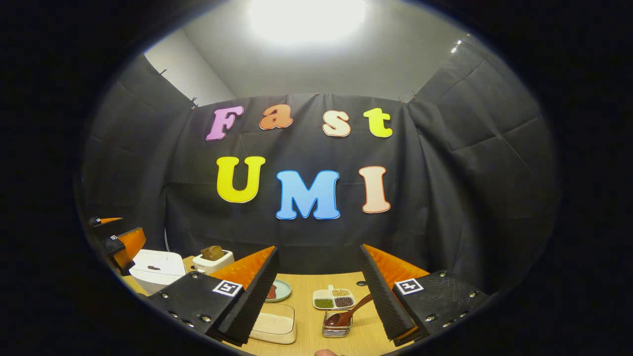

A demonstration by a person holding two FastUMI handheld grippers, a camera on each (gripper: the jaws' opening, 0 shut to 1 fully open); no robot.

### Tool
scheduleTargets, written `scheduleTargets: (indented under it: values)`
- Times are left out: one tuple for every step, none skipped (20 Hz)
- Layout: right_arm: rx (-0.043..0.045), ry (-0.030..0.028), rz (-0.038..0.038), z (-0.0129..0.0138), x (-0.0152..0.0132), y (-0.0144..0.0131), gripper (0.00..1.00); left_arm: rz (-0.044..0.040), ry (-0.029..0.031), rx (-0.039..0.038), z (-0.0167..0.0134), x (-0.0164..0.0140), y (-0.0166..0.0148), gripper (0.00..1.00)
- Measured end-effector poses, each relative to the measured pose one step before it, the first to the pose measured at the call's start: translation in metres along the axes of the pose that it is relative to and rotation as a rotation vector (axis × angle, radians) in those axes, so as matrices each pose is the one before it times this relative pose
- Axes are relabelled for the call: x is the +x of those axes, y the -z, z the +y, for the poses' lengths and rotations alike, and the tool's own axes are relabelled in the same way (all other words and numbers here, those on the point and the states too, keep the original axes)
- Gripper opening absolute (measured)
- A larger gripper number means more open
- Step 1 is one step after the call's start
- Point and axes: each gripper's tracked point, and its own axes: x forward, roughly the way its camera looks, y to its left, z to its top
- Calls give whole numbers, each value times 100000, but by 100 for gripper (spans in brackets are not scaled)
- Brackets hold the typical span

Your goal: Close the left gripper, press the button to open the rice cooker; take a wooden spoon from the chopstick holder with the right hand, scoop a spoonful of rice and pour it into the rice cooker, then put the wooden spoon back into the chopstick holder.

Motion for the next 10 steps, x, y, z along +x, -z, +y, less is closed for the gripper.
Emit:
scheduleTargets:
  values:
    - [-228, -65, -116, 26, -78, -55, 97, -57, -116, 188, 55, 79, -91, 92]
    - [-176, -113, -88, -36, 1, -47, 97, -154, -114, 136, 35, -79, -28, 92]
    - [-95, -35, -221, 3, -60, 58, 97, -261, -413, 109, 87, -33, 26, 92]
    - [-15, 25, -224, 4, 2, -107, 96, -255, -721, 301, 120, -70, -142, 92]
    - [-17, 47, 142, -62, -46, 170, 96, -121, 55, 156, -59, 136, 28, 92]
    - [20, 24, 268, -30, 1, 61, 97, -85, -66, 249, -37, 76, -58, 92]
    - [20, 29, 262, -11, -56, 115, 97, 228, 40, 270, -11, -12, 222, 92]
    - [75, 164, 89, -97, -10, 75, 97, 127, 368, 80, -121, -2, 25, 85]
    - [102, 178, -10, -93, 59, -36, 97, 182, -552, 136, 211, 128, 72, 78]
    - [43, 76, 86, -23, 61, -46, 97, 137, 378, -280, -27, 83, -132, 71]
